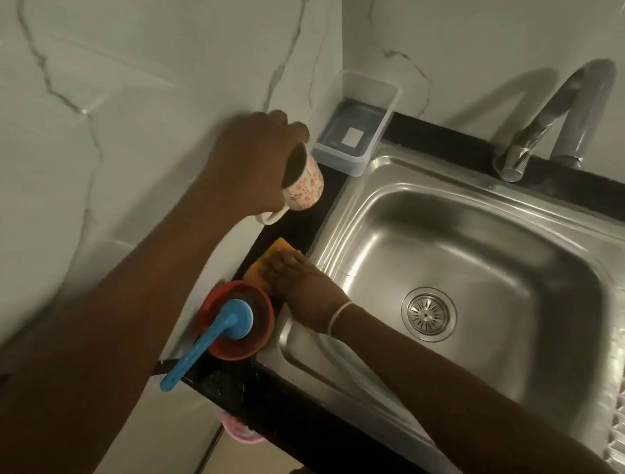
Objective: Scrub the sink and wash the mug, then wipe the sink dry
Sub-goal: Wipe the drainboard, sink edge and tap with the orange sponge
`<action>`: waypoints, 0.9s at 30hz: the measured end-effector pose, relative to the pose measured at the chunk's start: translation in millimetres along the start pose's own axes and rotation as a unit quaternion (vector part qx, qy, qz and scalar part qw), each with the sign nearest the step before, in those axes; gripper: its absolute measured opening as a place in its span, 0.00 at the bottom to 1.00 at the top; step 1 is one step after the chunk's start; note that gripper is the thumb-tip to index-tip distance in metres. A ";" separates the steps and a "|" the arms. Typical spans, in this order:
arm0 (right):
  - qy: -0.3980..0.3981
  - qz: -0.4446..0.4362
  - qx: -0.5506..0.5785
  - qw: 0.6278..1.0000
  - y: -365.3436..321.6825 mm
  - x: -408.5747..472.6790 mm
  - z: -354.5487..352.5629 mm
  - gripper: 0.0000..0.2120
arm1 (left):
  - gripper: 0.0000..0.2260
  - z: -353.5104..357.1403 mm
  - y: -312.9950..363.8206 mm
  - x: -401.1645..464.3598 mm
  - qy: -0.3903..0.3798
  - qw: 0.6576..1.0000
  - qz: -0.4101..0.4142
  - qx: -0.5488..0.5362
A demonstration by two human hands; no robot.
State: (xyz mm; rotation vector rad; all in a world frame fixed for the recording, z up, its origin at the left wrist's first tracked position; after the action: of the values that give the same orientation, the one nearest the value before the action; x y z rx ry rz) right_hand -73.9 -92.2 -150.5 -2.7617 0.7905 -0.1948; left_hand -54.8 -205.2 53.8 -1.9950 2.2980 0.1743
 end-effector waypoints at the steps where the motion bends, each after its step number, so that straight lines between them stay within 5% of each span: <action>1: -0.006 0.021 -0.005 1.000 2.1 9.3 0.5 0.29 | 0.38 -7.8 -1.5 -2.6 0.005 1.000 -0.002 -0.014; 10: 0.030 0.101 0.002 0.994 22.3 47.9 1.3 0.27 | 0.38 5.7 -8.2 -20.8 -0.071 0.997 -0.014 0.026; 14: 0.123 0.143 0.076 0.979 34.9 46.1 -21.1 0.19 | 0.37 16.2 -4.1 -23.4 -0.093 0.995 -0.012 0.047; 21: 0.079 0.233 0.074 0.967 85.7 63.5 -13.6 0.36 | 0.38 25.6 4.6 -38.3 -0.118 0.991 -0.022 0.056; 27: 0.099 0.330 0.051 0.937 146.8 39.5 -43.3 0.29 | 0.37 52.6 11.0 -39.1 -0.117 0.993 0.002 0.031</action>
State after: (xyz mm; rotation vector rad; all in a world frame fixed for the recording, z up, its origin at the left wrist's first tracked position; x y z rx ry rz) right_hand -122.7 -242.5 -148.7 -2.2440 1.6471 -0.3643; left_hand -60.4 -157.6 7.8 -1.8319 2.1354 0.3140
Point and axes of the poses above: each hand's wrist, its own x-axis towards the middle knuckle, its own z-axis out of the palm, y = z × x, the point moved 10 cm from there along x, towards the middle knuckle, and after that the axes turned 10 degrees about -x, right-handed, at the moved point
